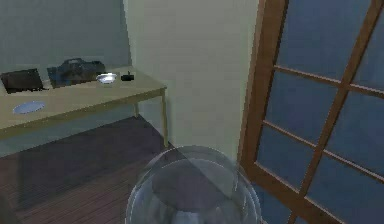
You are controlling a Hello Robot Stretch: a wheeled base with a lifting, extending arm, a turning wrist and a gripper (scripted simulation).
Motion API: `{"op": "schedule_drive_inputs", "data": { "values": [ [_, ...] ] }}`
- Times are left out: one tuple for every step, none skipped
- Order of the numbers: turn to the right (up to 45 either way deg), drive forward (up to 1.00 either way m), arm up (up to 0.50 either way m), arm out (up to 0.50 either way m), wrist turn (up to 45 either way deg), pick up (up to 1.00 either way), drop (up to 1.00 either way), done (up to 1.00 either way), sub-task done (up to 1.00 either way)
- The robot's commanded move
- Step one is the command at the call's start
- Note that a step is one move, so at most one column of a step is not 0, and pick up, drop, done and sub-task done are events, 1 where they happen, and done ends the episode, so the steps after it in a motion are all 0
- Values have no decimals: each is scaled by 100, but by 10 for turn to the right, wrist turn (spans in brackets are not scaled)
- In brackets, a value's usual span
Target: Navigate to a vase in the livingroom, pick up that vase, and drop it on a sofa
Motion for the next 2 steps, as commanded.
{"op": "schedule_drive_inputs", "data": {
  "values": [
    [0,50,0,0,0,0,0,0,0],
    [-330,0,0,0,0,0,0,0,0]
  ]
}}
